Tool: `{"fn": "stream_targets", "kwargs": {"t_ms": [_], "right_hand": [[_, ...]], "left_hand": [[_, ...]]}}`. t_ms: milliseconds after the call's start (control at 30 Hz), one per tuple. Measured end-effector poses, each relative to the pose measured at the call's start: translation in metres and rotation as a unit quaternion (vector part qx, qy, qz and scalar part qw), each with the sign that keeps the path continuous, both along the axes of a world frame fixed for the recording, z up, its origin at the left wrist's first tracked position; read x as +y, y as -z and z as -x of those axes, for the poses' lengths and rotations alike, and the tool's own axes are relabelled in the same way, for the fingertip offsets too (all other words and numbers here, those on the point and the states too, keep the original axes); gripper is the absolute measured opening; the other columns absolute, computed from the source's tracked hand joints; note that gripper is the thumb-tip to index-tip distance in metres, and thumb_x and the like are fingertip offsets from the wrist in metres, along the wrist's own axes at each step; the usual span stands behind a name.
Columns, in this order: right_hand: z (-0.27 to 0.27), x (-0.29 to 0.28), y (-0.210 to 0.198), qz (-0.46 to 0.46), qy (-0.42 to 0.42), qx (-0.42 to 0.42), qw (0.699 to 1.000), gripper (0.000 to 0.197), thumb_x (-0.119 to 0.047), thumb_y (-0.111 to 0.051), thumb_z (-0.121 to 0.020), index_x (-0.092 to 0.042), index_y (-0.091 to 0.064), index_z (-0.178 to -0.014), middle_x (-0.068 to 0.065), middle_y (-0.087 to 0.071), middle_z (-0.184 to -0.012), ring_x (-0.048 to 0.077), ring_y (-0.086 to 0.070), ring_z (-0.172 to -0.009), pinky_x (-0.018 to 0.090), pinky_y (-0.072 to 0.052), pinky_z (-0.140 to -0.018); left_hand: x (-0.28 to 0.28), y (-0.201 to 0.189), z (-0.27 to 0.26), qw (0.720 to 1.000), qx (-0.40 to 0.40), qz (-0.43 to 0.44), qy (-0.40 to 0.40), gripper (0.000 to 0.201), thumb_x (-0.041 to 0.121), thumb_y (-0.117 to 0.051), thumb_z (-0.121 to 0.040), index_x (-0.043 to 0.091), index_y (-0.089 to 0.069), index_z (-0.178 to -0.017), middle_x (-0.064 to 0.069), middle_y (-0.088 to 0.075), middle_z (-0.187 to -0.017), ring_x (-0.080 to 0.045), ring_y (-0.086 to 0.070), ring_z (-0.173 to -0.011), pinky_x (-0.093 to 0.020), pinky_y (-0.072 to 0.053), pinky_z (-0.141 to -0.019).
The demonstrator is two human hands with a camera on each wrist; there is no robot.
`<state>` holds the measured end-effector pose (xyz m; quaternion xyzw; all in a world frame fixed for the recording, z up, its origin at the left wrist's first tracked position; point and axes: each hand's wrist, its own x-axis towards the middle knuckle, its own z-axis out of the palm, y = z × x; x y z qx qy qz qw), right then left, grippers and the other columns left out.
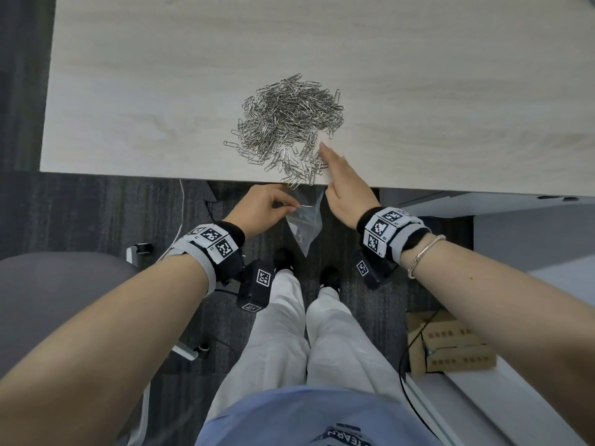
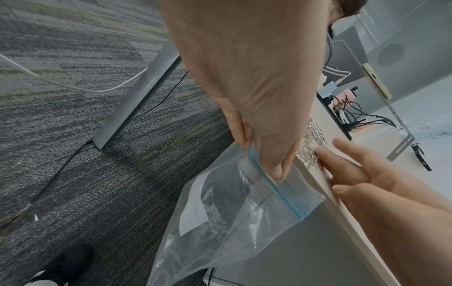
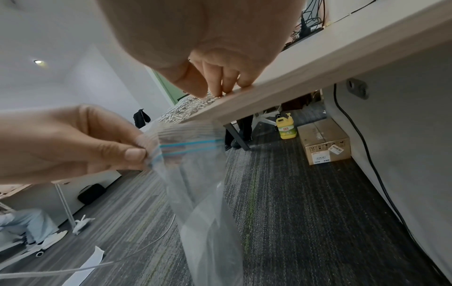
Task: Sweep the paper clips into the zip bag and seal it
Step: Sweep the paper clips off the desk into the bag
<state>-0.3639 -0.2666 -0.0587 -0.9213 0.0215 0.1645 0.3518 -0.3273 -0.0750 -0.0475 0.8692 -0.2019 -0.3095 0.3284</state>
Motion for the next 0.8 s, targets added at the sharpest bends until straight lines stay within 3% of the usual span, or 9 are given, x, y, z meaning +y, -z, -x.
{"fn": "stream_targets", "kwargs": {"t_ms": [67, 167, 367, 433, 533, 600, 667, 733, 800], "right_hand": [[0.003, 0.001, -0.002, 0.001, -0.006, -0.010, 1.000, 0.067, 0.002, -0.035, -0.089, -0.015, -0.011, -0.149, 0.011, -0.020, -0.155, 0.024, -0.019, -0.143, 0.037, -0.018, -0.119], [0.004, 0.001, -0.005, -0.007, -0.010, -0.018, 1.000, 0.065, 0.004, -0.034, -0.088, -0.013, -0.015, -0.148, 0.013, -0.023, -0.154, 0.024, -0.021, -0.143, 0.032, -0.014, -0.119], [0.003, -0.003, -0.003, -0.002, 0.022, -0.001, 1.000, 0.065, 0.001, -0.032, -0.091, -0.015, -0.009, -0.149, 0.011, -0.015, -0.156, 0.027, -0.011, -0.145, 0.033, -0.011, -0.119], [0.004, 0.000, -0.003, 0.004, 0.023, 0.018, 1.000, 0.067, 0.000, -0.032, -0.091, -0.018, -0.005, -0.150, 0.009, -0.009, -0.158, 0.027, -0.006, -0.146, 0.030, -0.007, -0.118], [0.012, 0.009, -0.007, -0.001, 0.012, 0.033, 0.999, 0.069, 0.000, -0.034, -0.091, -0.019, -0.003, -0.150, 0.009, -0.006, -0.158, 0.024, -0.004, -0.146, 0.024, -0.004, -0.113], [0.020, 0.016, -0.010, -0.006, 0.003, 0.035, 0.999, 0.070, 0.000, -0.036, -0.091, -0.018, -0.003, -0.150, 0.009, -0.006, -0.158, 0.023, -0.005, -0.146, 0.023, -0.005, -0.112], [0.027, 0.021, -0.009, -0.012, -0.001, 0.044, 0.999, 0.072, 0.000, -0.037, -0.090, -0.020, -0.002, -0.150, 0.007, -0.006, -0.158, 0.022, -0.006, -0.146, 0.026, -0.008, -0.114], [0.033, 0.024, -0.007, -0.036, -0.008, 0.054, 0.998, 0.073, 0.001, -0.037, -0.089, -0.021, -0.003, -0.150, 0.006, -0.009, -0.158, 0.020, -0.011, -0.146, 0.029, -0.014, -0.117], [0.037, 0.025, -0.006, -0.061, -0.023, 0.063, 0.996, 0.075, 0.002, -0.036, -0.088, -0.024, -0.002, -0.149, 0.005, -0.015, -0.158, 0.018, -0.017, -0.145, 0.033, -0.022, -0.117]], "left_hand": [[0.002, -0.002, 0.000, 1.000, 0.001, -0.009, 0.002, 0.017, 0.017, -0.066, -0.087, 0.011, -0.075, -0.099, -0.019, -0.066, -0.111, -0.028, -0.058, -0.111, -0.016, -0.035, -0.084], [0.002, -0.003, -0.001, 1.000, 0.002, -0.007, 0.007, 0.015, 0.018, -0.066, -0.086, 0.012, -0.075, -0.097, -0.014, -0.069, -0.102, -0.026, -0.060, -0.106, -0.025, -0.043, -0.088], [0.002, -0.002, -0.001, 1.000, 0.009, -0.009, 0.006, 0.016, 0.019, -0.066, -0.087, 0.013, -0.074, -0.099, -0.015, -0.068, -0.101, -0.026, -0.060, -0.102, -0.022, -0.043, -0.084], [0.001, -0.001, -0.001, 1.000, 0.006, -0.007, 0.003, 0.017, 0.018, -0.065, -0.087, 0.012, -0.074, -0.100, -0.016, -0.067, -0.108, -0.026, -0.059, -0.107, -0.014, -0.037, -0.081], [0.000, 0.002, 0.000, 1.000, 0.006, 0.009, -0.004, 0.015, 0.019, -0.066, -0.087, 0.013, -0.074, -0.098, 0.003, -0.062, -0.081, -0.007, -0.057, -0.076, -0.011, -0.035, -0.069], [-0.001, 0.003, 0.000, 1.000, 0.002, 0.011, -0.002, 0.014, 0.020, -0.066, -0.086, 0.015, -0.074, -0.096, 0.013, -0.051, -0.072, 0.000, -0.050, -0.066, -0.011, -0.033, -0.064], [0.000, 0.004, 0.000, 1.000, -0.003, 0.012, 0.000, 0.014, 0.019, -0.067, -0.086, 0.014, -0.074, -0.096, 0.006, -0.057, -0.077, -0.007, -0.056, -0.074, -0.016, -0.036, -0.070], [0.001, 0.006, 0.000, 1.000, -0.008, 0.012, 0.002, 0.014, 0.017, -0.067, -0.085, 0.012, -0.074, -0.096, -0.006, -0.063, -0.086, -0.021, -0.061, -0.089, -0.017, -0.039, -0.073], [0.001, 0.008, -0.001, 1.000, -0.008, 0.016, 0.006, 0.014, 0.016, -0.067, -0.085, 0.013, -0.074, -0.096, -0.005, -0.065, -0.086, -0.020, -0.061, -0.085, -0.017, -0.042, -0.072]]}}
